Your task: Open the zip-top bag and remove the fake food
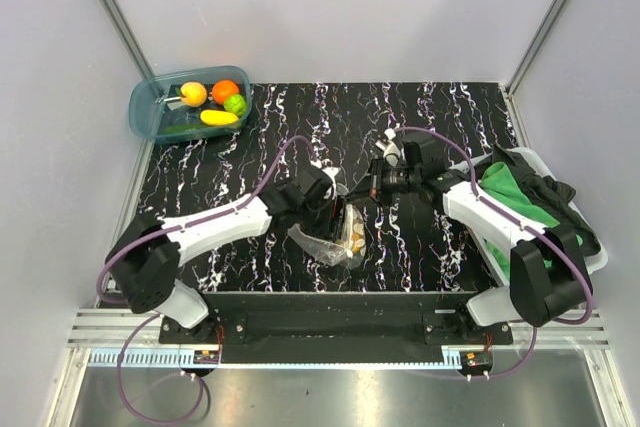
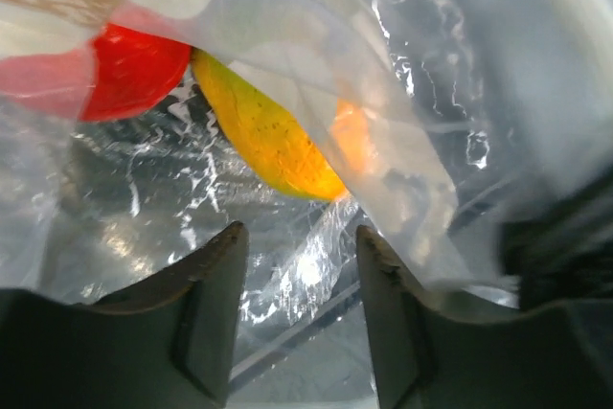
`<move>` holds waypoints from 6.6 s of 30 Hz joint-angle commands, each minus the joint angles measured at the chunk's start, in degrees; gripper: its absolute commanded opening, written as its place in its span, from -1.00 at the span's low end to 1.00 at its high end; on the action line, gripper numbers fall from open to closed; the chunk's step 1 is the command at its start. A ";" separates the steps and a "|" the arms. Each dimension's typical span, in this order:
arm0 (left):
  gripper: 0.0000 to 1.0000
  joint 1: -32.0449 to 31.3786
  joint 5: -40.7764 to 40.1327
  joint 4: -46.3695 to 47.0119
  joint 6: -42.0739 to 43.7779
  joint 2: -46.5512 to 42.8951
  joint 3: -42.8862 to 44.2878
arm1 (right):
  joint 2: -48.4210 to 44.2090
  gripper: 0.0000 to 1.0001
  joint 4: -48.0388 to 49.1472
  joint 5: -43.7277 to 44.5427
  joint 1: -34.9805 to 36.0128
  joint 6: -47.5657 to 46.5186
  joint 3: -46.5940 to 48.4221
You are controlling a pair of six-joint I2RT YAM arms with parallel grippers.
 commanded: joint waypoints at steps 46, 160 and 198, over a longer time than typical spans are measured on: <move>0.36 2.12 -2.56 -2.57 -0.08 10.72 7.54 | -0.77 -1.00 17.92 -18.87 -4.00 14.79 -3.60; 0.44 17.08 2.37 18.72 -0.53 -26.26 -5.79 | 1.61 -1.00 -22.95 -7.79 -7.08 -19.40 8.62; -0.37 -3.77 -13.46 -14.33 3.86 -4.84 8.78 | -2.17 -1.00 -13.54 -2.26 1.71 -9.91 5.89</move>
